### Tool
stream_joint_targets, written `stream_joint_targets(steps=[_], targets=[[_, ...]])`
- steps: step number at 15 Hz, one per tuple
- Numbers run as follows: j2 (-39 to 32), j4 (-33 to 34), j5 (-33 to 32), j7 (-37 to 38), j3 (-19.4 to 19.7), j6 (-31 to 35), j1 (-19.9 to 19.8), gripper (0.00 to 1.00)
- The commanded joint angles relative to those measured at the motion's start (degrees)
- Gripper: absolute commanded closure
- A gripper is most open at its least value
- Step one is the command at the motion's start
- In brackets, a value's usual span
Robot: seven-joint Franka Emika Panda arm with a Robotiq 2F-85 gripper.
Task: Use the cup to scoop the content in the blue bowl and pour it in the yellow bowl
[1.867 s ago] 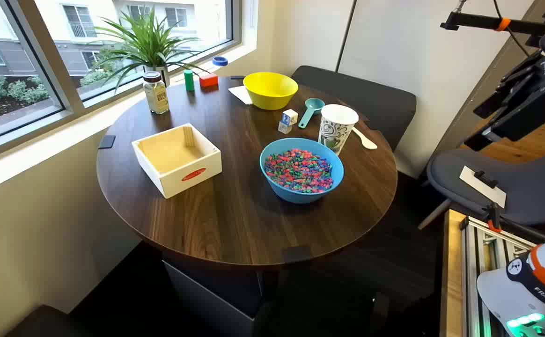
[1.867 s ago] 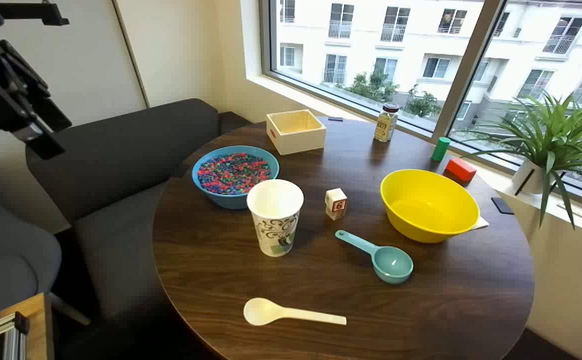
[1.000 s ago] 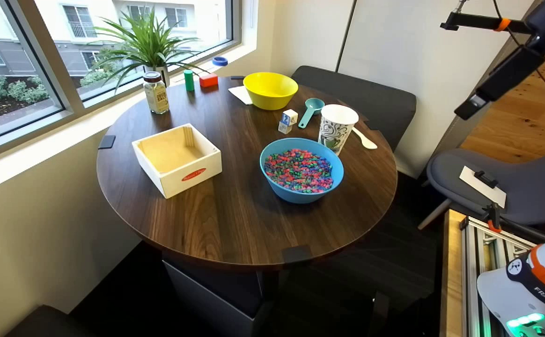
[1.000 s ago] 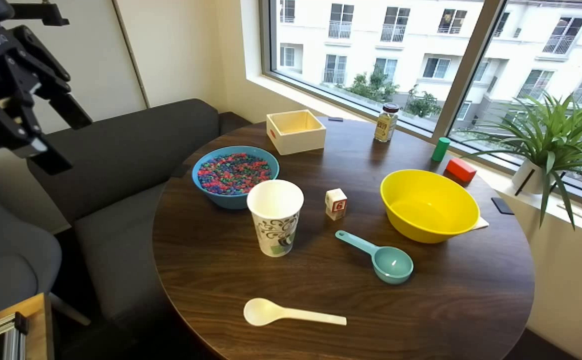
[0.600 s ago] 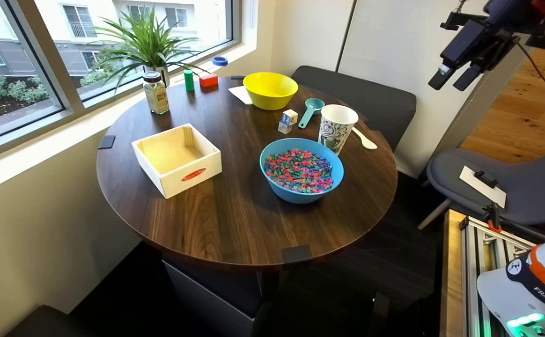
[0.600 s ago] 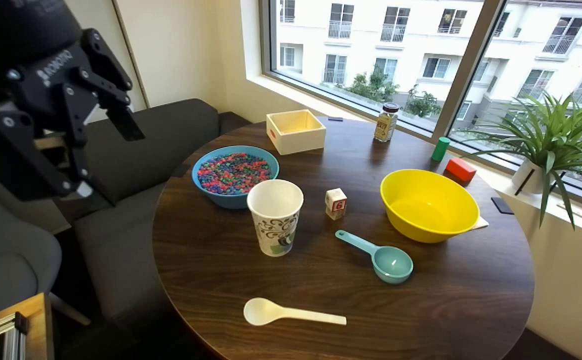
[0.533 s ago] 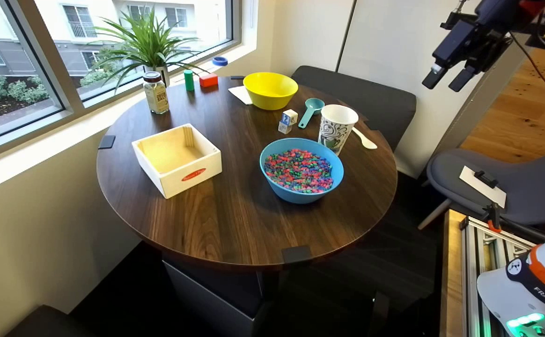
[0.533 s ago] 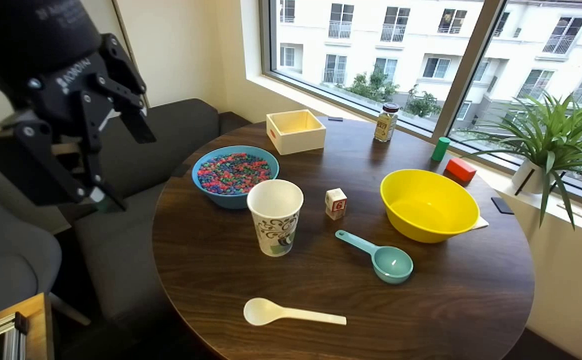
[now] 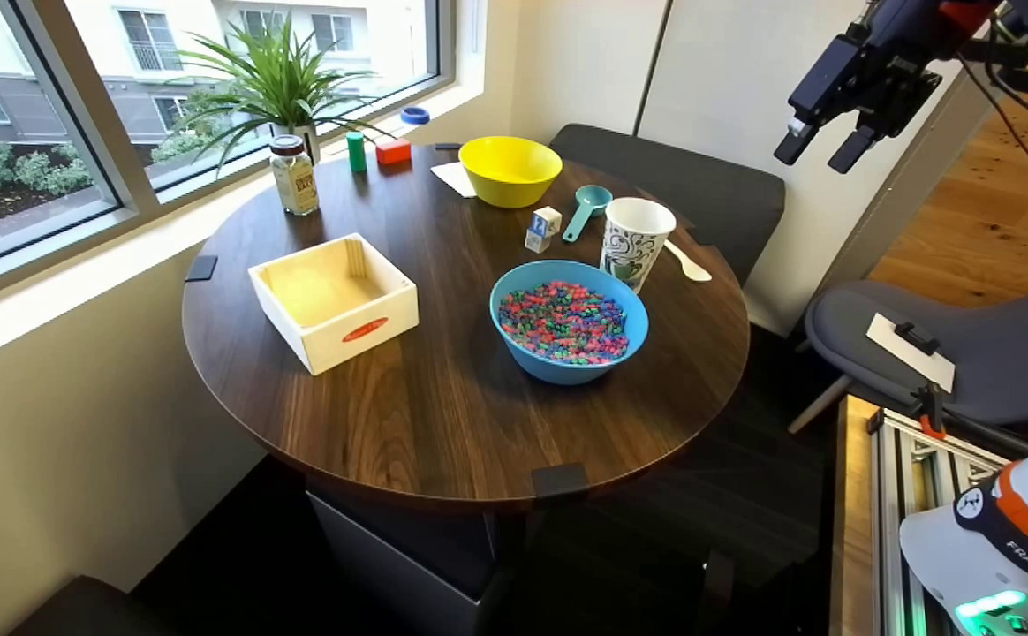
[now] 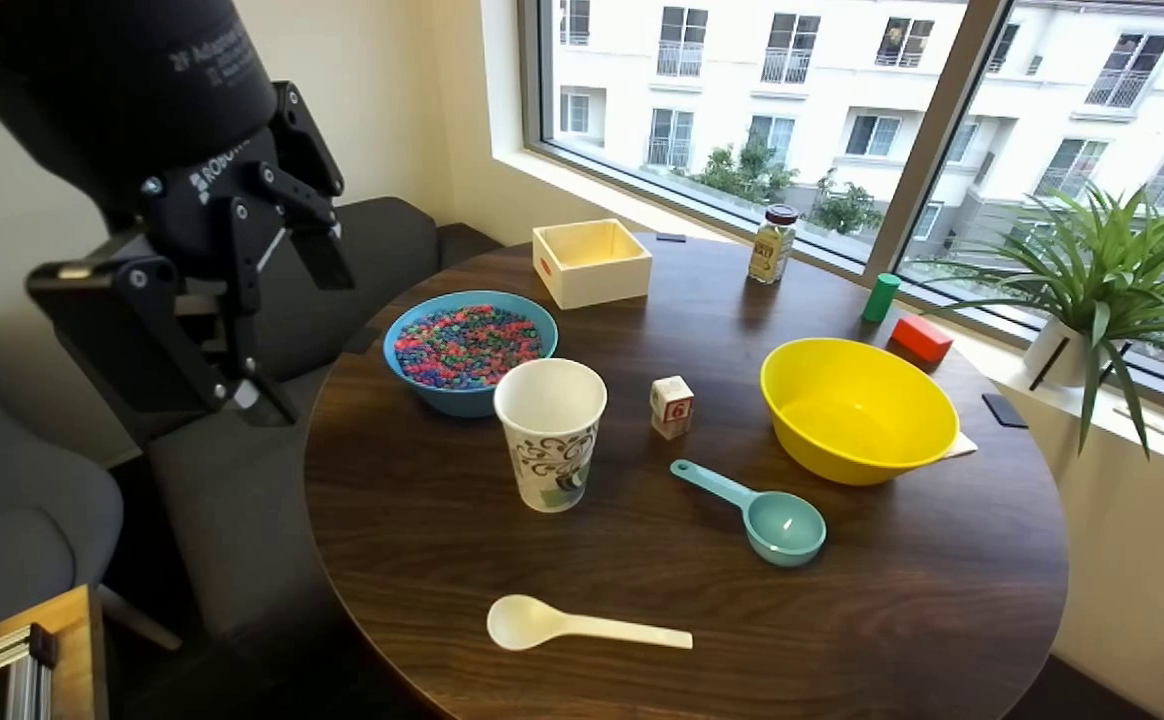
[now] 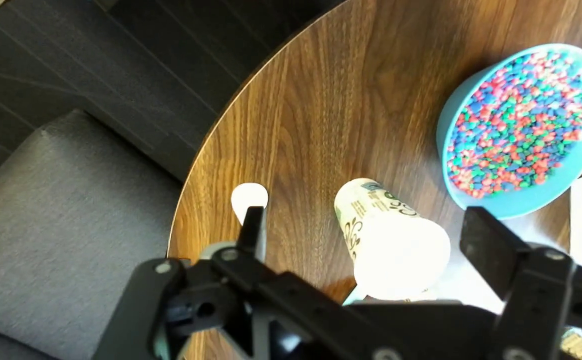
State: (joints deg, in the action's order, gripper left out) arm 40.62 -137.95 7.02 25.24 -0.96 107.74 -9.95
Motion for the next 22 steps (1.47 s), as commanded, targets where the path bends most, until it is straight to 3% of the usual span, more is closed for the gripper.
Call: stream_joint_targets(steps=[1, 7, 22], targets=[[-3.0, 1.0, 1.3, 1.9, 1.3, 1.7, -1.6, 0.0], [-11.9, 4.3, 5.5, 2.3, 5.4, 3.2, -2.8, 0.0], [-30.8, 17.0, 10.0, 5.7, 8.5, 0.8, -2.5, 0.0]])
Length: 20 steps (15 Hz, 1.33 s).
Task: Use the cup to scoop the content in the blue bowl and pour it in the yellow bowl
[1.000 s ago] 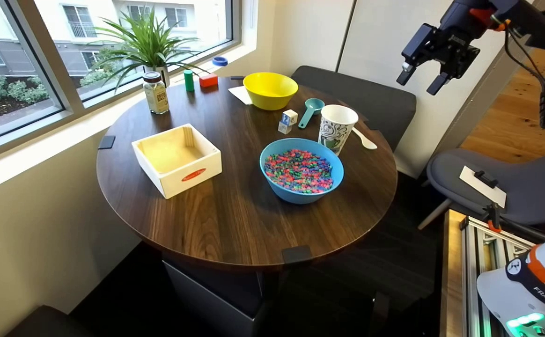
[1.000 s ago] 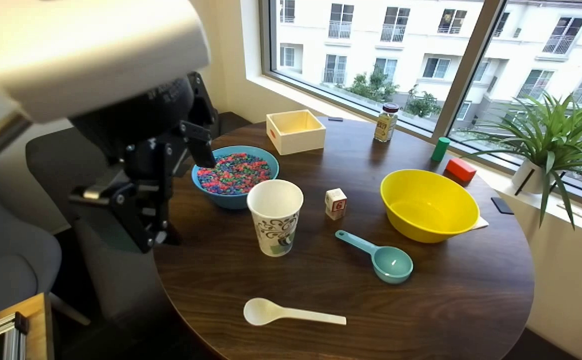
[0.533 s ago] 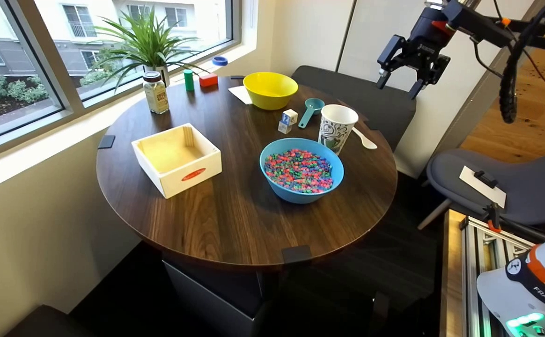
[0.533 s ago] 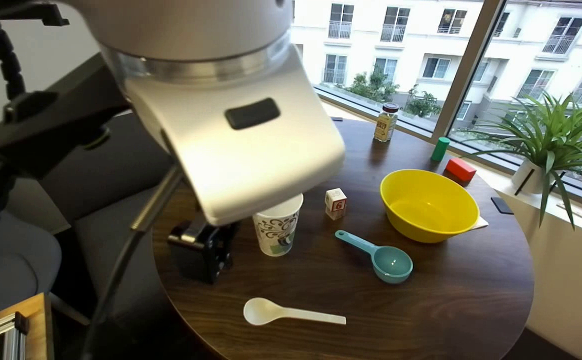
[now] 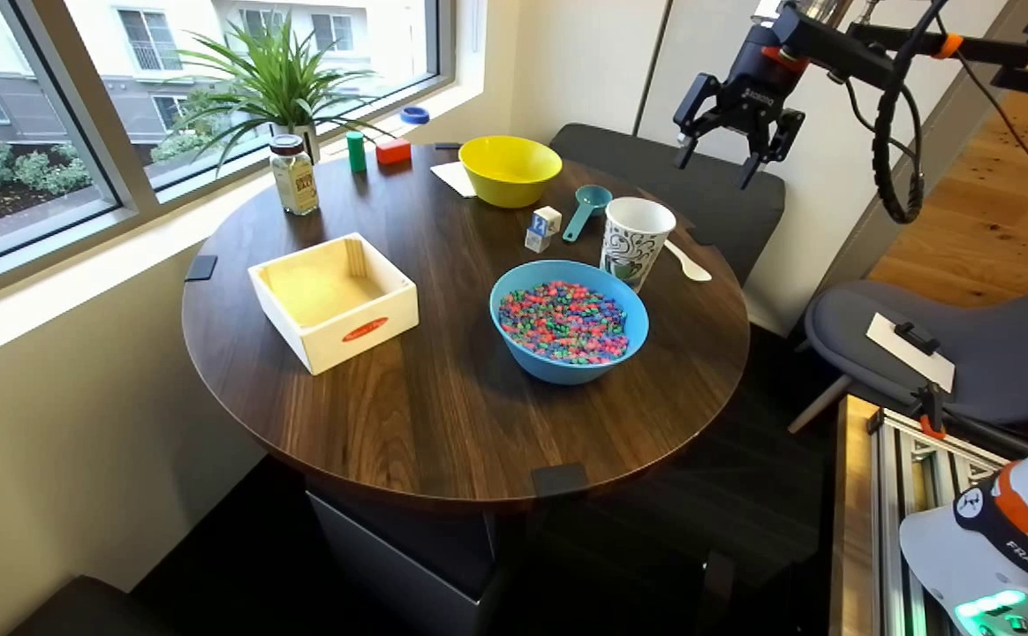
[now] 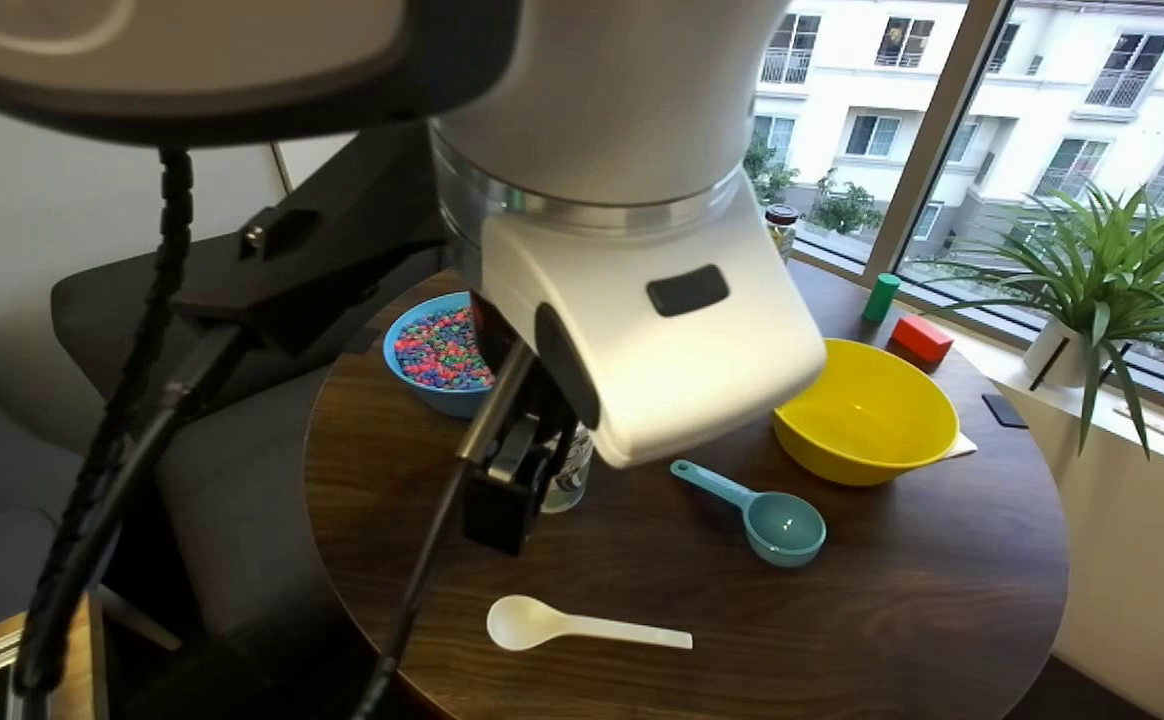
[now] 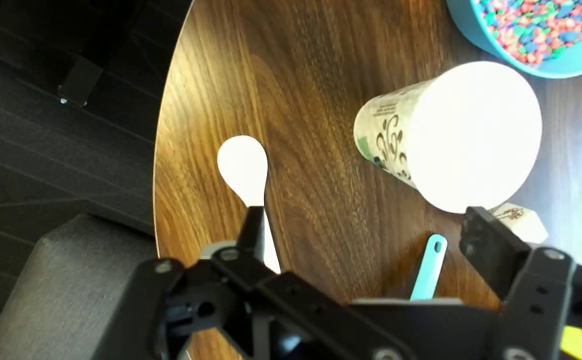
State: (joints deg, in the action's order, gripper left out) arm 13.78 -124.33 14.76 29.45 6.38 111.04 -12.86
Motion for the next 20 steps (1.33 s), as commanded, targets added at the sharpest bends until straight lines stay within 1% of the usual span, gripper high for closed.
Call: stream_joint_targets(steps=[1, 12, 20], targets=[[-5.0, 3.9, 2.6, 1.9, 1.4, -2.7, 0.4, 0.0], [-15.8, 10.8, 9.1, 5.5, 2.5, -6.3, 1.0, 0.0], [-21.9, 14.3, 11.1, 9.1, 2.5, -8.7, 1.2, 0.0]])
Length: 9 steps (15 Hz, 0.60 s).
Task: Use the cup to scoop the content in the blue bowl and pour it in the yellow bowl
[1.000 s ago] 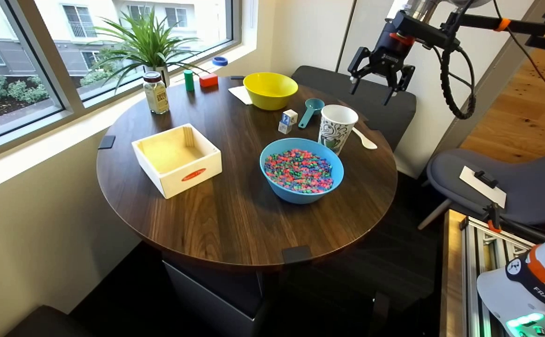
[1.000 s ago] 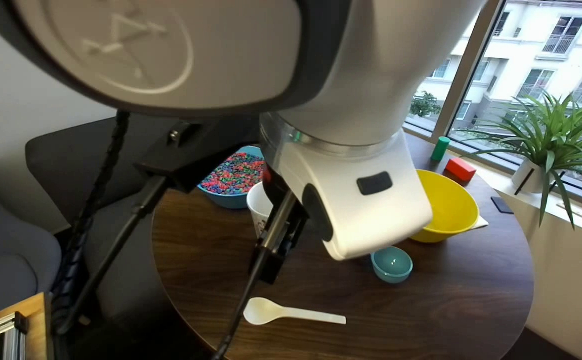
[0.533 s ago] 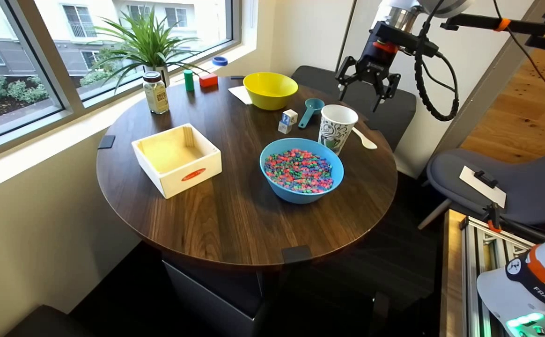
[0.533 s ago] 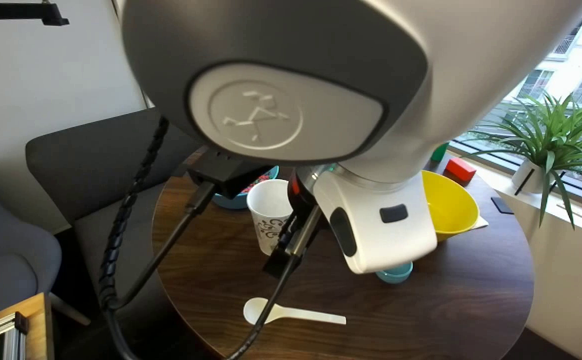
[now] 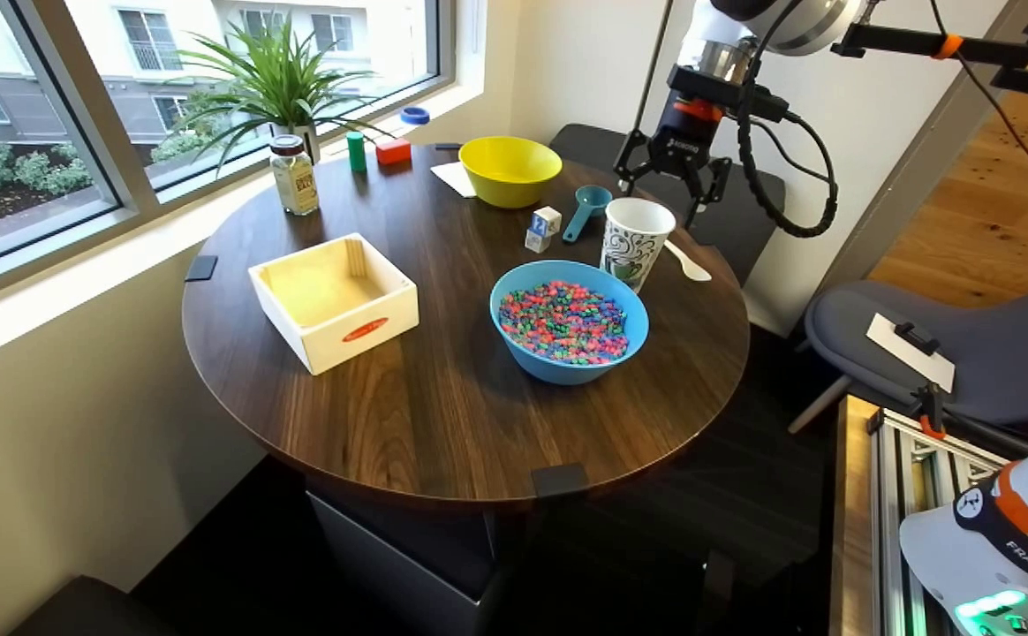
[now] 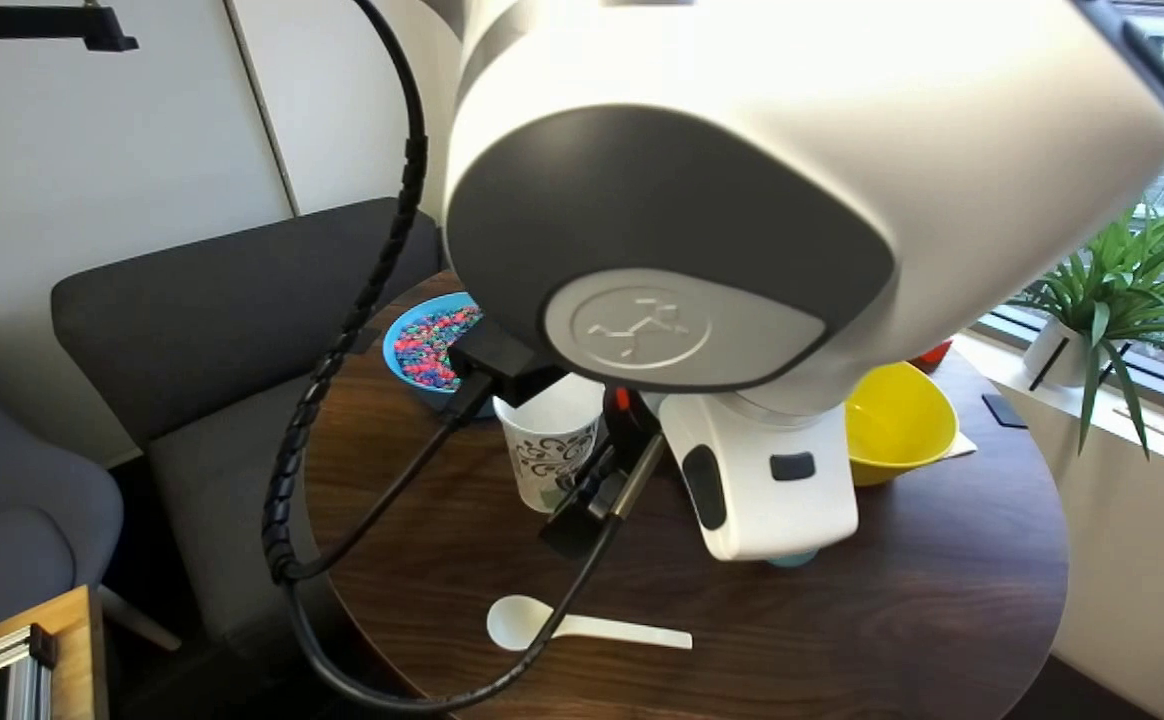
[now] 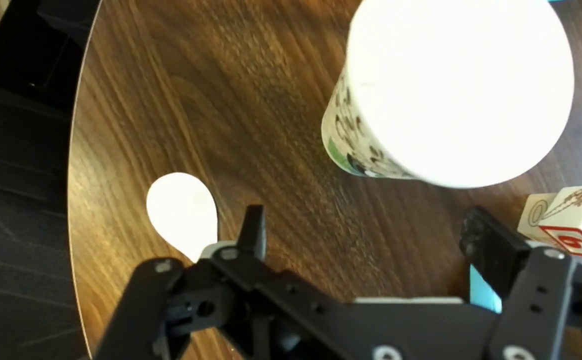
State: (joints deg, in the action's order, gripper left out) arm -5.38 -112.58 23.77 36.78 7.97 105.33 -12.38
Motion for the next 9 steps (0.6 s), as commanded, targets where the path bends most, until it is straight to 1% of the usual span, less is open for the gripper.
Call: stream_joint_targets(steps=[1, 4, 9], targets=[[-3.4, 2.9, 2.2, 2.4, 1.0, -3.6, 0.8, 0.0], [-5.2, 3.8, 3.0, 3.4, 1.0, -5.1, 0.7, 0.0], [-7.4, 4.2, 5.2, 4.5, 1.0, -4.2, 0.7, 0.0]])
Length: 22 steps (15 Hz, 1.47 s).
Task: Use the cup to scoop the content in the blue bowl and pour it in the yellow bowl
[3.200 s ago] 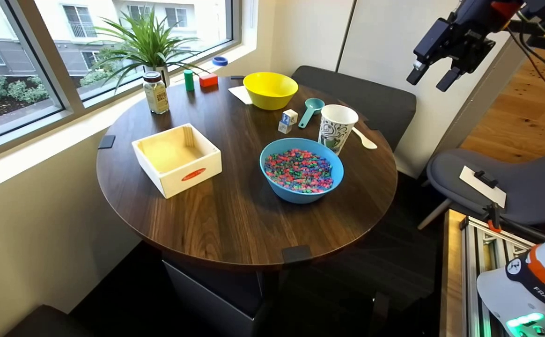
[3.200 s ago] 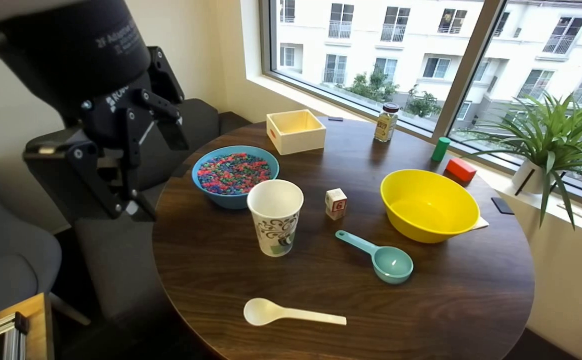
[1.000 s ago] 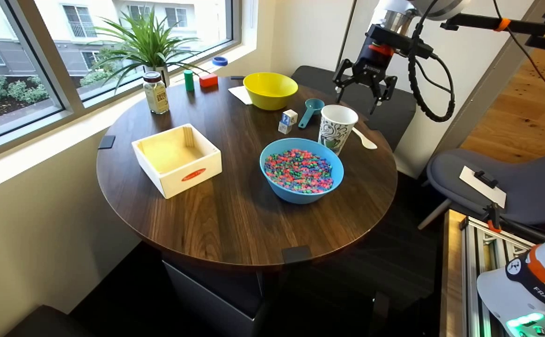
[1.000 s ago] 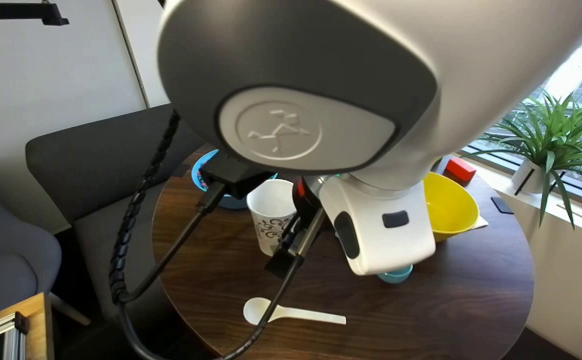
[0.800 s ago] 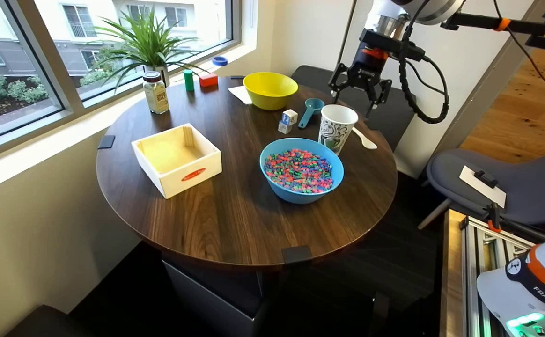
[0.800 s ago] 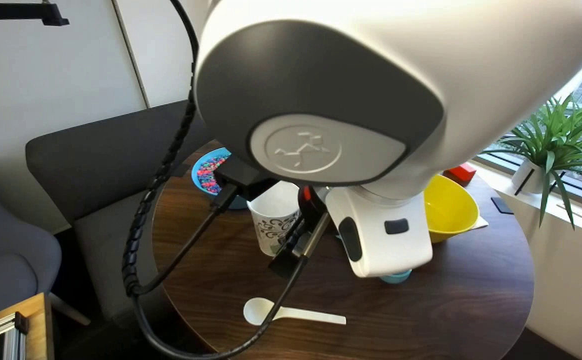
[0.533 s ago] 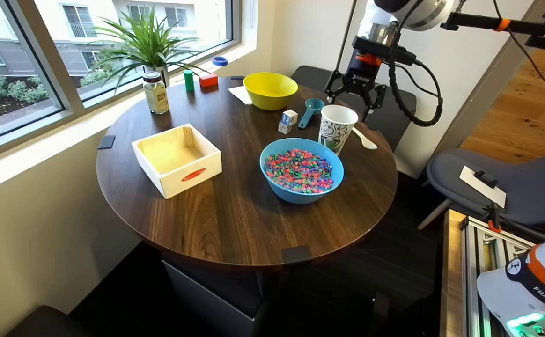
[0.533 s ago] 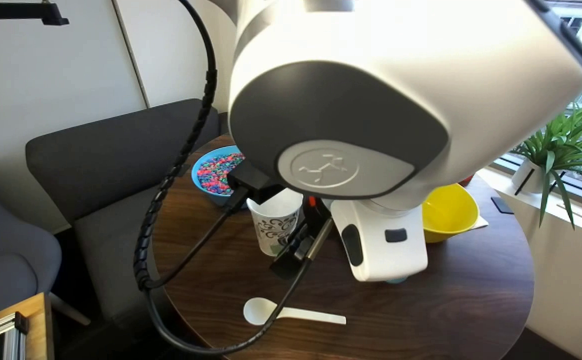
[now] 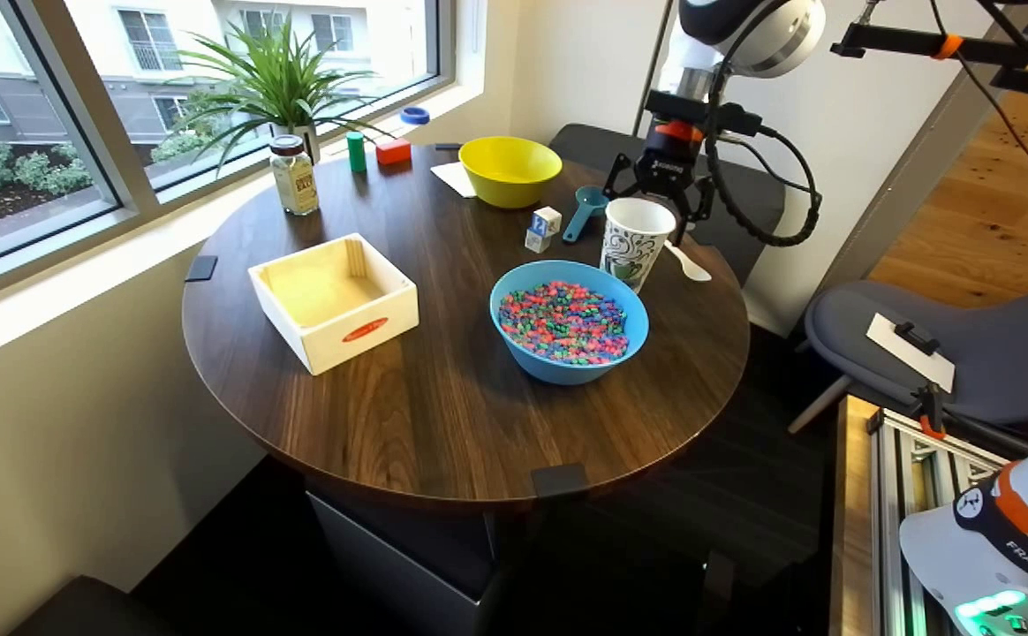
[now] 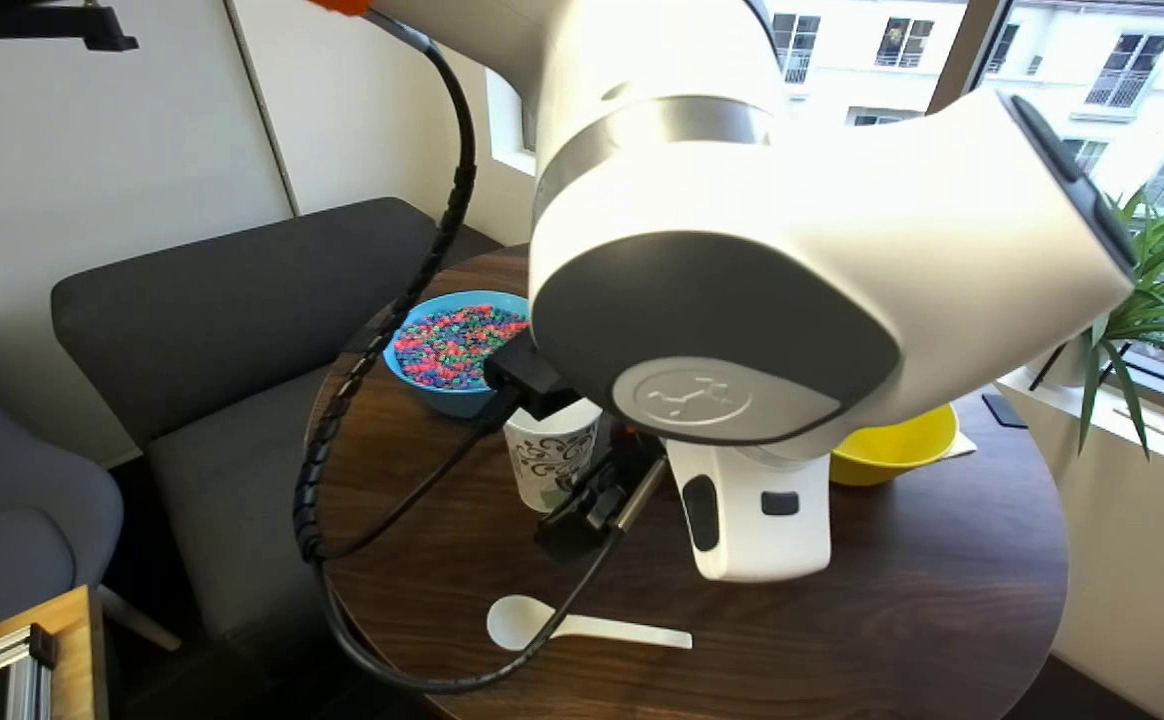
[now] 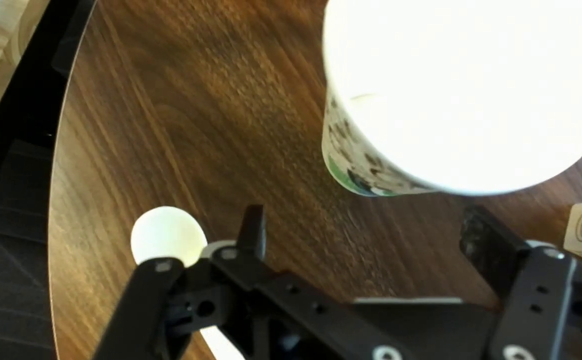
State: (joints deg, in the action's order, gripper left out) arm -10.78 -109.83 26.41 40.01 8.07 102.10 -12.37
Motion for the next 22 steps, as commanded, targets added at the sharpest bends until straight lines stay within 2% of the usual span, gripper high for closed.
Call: stream_joint_targets(steps=[1, 22], targets=[[-2.4, 1.5, 3.3, 1.4, 0.8, -1.0, 0.6, 0.0], [-7.2, 1.5, 10.1, 0.6, 0.3, -1.6, 1.7, 0.0]])
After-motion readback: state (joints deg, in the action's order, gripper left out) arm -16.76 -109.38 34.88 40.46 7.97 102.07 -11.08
